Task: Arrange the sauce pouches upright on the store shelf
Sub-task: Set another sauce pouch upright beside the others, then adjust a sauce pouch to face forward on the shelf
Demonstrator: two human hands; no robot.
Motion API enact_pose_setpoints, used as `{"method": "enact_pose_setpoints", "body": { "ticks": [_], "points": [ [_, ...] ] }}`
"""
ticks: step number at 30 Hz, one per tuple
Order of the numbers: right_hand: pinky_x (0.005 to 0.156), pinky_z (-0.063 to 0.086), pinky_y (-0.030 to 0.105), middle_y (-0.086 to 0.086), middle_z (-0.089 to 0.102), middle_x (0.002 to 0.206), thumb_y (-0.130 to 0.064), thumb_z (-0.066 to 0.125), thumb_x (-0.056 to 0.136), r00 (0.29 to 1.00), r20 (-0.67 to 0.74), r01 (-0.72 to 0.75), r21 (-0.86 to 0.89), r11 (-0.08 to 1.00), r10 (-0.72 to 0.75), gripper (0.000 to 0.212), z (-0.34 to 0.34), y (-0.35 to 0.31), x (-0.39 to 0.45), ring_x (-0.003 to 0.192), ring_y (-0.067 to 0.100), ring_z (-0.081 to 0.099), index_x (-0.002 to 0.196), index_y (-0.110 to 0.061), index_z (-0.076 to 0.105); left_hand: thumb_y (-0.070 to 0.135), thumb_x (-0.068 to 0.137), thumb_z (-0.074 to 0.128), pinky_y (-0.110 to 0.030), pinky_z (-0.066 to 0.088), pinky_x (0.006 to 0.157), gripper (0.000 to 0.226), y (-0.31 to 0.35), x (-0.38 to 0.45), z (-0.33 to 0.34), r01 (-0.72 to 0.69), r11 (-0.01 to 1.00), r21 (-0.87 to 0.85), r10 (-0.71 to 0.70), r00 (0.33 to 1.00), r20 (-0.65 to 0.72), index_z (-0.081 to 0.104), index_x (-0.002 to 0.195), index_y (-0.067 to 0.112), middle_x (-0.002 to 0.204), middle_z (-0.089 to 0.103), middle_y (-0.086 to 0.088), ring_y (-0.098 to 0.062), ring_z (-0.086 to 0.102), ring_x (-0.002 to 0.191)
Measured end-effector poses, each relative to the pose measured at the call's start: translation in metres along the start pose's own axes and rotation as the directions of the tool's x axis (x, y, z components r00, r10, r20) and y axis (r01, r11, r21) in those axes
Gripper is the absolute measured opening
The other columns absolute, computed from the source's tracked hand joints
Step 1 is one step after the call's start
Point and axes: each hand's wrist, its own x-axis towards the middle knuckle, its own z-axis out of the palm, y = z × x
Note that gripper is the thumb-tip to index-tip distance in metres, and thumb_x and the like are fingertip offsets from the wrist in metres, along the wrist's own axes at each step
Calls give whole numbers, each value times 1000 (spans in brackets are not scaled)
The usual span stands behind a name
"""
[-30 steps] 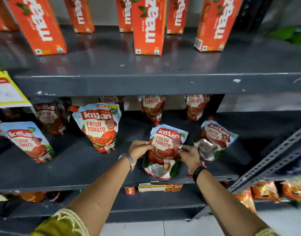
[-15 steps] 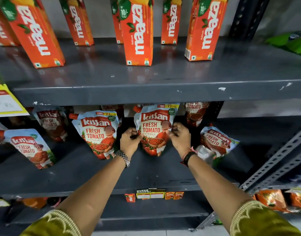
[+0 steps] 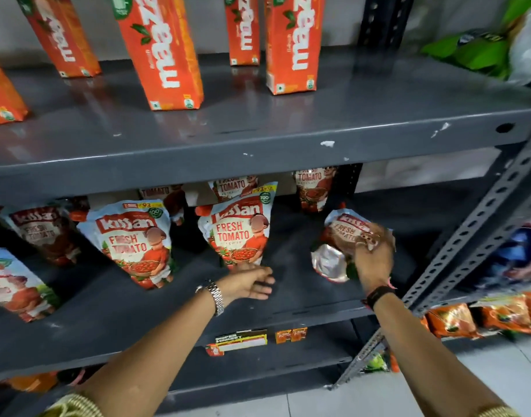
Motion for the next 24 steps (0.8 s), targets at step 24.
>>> {"method": "enact_pose_setpoints", "body": {
  "ticks": [24],
  "points": [
    [78, 53, 31, 1, 65, 87, 4, 54, 80, 996, 34, -89, 219, 972, 84, 23, -17, -8, 47, 84, 20, 62, 79, -18, 62, 17, 81, 63, -35, 51, 85, 18, 59, 56, 97, -505, 849, 156, 529, 815, -239, 66, 97, 10, 97, 68, -10, -17, 62, 89]
  ]
}}
